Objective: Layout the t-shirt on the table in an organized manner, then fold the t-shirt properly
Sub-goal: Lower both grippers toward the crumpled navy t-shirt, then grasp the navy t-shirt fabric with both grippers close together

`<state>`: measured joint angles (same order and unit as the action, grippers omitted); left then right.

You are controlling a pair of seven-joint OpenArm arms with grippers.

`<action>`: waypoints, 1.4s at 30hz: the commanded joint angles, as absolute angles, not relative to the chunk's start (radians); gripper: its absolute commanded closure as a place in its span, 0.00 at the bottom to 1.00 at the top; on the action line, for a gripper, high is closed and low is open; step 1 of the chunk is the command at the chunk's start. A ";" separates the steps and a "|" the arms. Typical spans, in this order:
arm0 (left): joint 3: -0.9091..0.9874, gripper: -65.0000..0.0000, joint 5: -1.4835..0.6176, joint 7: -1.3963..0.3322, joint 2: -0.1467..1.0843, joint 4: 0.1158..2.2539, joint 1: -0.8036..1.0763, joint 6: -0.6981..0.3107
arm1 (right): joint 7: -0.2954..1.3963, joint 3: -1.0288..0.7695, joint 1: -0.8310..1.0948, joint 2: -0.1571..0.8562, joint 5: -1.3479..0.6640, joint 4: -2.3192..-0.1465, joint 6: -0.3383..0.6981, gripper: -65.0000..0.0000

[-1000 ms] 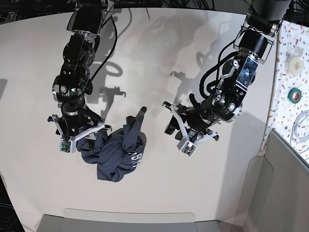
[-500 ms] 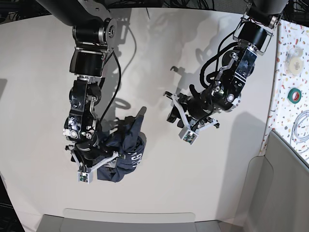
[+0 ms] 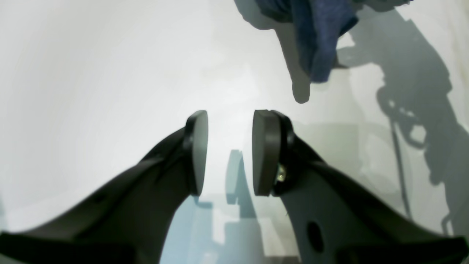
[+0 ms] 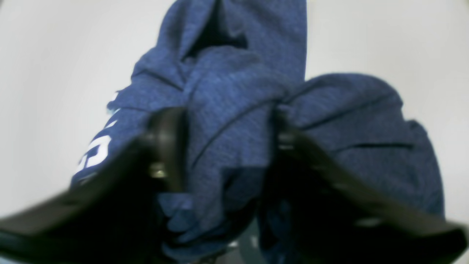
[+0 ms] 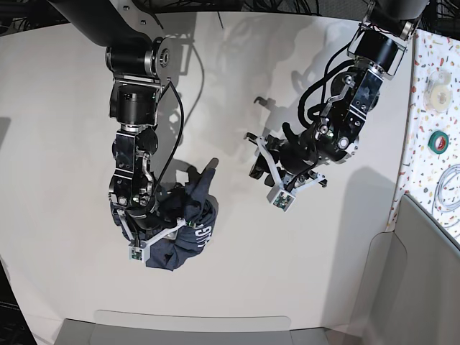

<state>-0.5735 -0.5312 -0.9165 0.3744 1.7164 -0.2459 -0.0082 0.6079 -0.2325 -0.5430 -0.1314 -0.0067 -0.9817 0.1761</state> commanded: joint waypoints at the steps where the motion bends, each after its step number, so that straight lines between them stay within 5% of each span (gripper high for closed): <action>1: -0.565 0.69 -0.530 -0.900 0.378 1.738 -0.266 -0.010 | 0.598 -0.252 -0.568 -0.130 -0.004 -0.993 0.179 0.78; 4: -0.562 0.69 -0.530 -0.894 0.378 1.750 -0.266 -0.010 | 0.601 -0.274 -0.550 -0.127 -0.002 -1.001 0.185 1.00; 13: -0.420 0.69 -0.533 -0.892 0.375 1.839 -0.249 -0.028 | 0.743 -0.226 -0.331 -0.130 -0.002 -1.250 0.248 1.00; 26: -0.440 0.66 -0.529 -1.020 0.292 1.804 -0.302 -0.406 | 0.886 -0.053 -0.101 -0.059 -0.002 -1.454 0.274 1.00; 30: -0.539 0.56 -0.527 -1.010 0.300 1.804 -0.306 -0.401 | 0.886 -0.053 -0.085 -0.059 -0.002 -1.455 0.387 1.00; 42: -0.679 0.54 -0.526 -0.970 0.292 1.781 -0.426 -0.397 | 0.983 0.022 -0.051 -0.064 -0.002 -1.581 0.401 1.00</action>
